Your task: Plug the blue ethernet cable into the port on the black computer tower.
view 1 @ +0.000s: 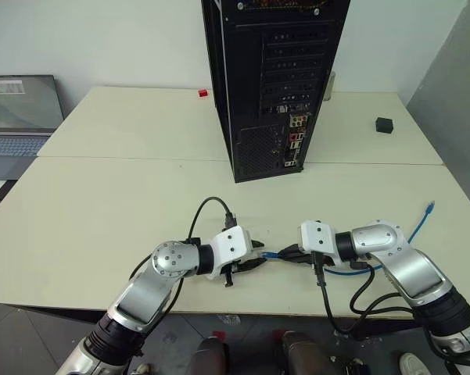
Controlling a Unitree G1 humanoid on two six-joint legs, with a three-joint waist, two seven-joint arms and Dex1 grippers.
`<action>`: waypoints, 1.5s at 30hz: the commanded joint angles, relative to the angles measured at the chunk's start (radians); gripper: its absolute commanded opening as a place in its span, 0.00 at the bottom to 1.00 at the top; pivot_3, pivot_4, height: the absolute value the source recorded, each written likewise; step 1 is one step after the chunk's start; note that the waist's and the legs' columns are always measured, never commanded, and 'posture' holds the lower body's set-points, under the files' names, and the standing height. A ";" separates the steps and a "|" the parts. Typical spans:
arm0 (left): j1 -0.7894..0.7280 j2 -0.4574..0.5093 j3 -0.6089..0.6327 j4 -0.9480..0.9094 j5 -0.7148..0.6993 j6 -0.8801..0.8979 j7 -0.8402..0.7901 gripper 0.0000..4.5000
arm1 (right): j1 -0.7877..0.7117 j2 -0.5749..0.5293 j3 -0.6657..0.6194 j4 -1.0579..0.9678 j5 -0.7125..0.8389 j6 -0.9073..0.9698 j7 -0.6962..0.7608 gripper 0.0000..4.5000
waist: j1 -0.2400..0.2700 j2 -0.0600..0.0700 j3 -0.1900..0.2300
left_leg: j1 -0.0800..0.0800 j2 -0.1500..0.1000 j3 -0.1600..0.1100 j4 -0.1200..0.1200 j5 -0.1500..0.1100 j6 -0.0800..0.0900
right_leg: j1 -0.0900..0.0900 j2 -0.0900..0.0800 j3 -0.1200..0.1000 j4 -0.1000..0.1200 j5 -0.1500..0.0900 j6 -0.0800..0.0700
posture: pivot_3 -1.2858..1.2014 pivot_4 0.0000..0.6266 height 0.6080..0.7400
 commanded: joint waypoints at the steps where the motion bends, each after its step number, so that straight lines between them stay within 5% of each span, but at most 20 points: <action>1: 0.008 -0.001 -0.001 -0.026 0.003 -0.021 0.003 0.23 | -0.017 -0.003 -0.008 -0.028 -0.002 -0.004 -0.003 0.00 | 0.000 0.000 0.000 | 0.000 0.000 0.000 0.000 0.000 0.000 | 0.000 0.000 0.000 0.000 0.000 0.000 | 0.52 0.24 1.00; 6: 0.010 -0.001 0.001 -0.020 0.003 -0.030 -0.001 0.07 | -0.021 -0.002 -0.006 -0.021 -0.003 -0.011 0.001 0.00 | 0.000 0.000 0.000 | 0.000 0.000 0.000 0.000 0.000 0.000 | 0.000 0.000 0.000 0.000 0.000 0.000 | 0.52 0.24 1.00; 12: 0.022 0.006 -0.001 -0.002 0.018 -0.084 -0.009 0.05 | -0.025 -0.023 -0.007 -0.019 -0.001 -0.032 0.035 0.10 | 0.000 0.000 0.000 | 0.000 0.000 0.000 0.000 0.000 0.000 | 0.000 0.000 0.000 0.000 0.000 0.000 | 0.52 0.24 1.00; 19: 0.046 0.032 0.017 0.070 0.076 -0.269 0.017 0.05 | -0.039 -0.131 -0.089 -0.031 0.078 -0.004 0.131 0.10 | 0.001 0.000 0.000 | 0.000 0.000 0.000 0.000 0.000 0.000 | 0.000 -0.001 0.000 0.000 0.000 0.000 | 0.52 0.24 1.00; 25: 0.063 0.018 0.047 0.134 0.102 -0.444 0.074 0.04 | 0.018 -0.179 -0.194 -0.069 0.200 0.093 0.135 0.30 | 0.002 0.000 0.000 | 0.000 0.000 0.000 0.000 0.000 0.000 | 0.000 -0.002 0.000 0.000 0.000 0.000 | 0.52 0.24 1.00; 31: 0.084 0.003 0.068 0.179 0.154 -0.632 0.150 0.04 | 0.058 -0.126 -0.248 -0.160 0.345 0.256 0.065 0.30 | 0.001 0.000 0.000 | 0.000 0.000 0.000 0.000 0.000 0.000 | 0.000 -0.002 0.000 0.000 0.000 0.000 | 0.52 0.24 1.00; 38: 0.082 0.052 0.099 0.294 0.393 -1.117 0.358 0.04 | 0.039 0.013 -0.279 -0.174 0.488 0.435 -0.079 0.30 | 0.002 0.000 0.000 | 0.000 0.000 -0.001 0.000 0.000 0.000 | 0.000 -0.002 0.000 0.000 0.000 0.000 | 0.52 0.24 1.00; 45: 0.062 0.064 0.116 0.373 0.505 -1.285 0.487 0.04 | 0.025 0.054 -0.245 -0.164 0.520 0.491 -0.109 0.30 | 0.003 0.000 0.000 | 0.000 -0.001 -0.001 0.000 0.000 0.000 | 0.000 -0.003 0.000 0.000 0.001 0.001 | 0.52 0.24 1.00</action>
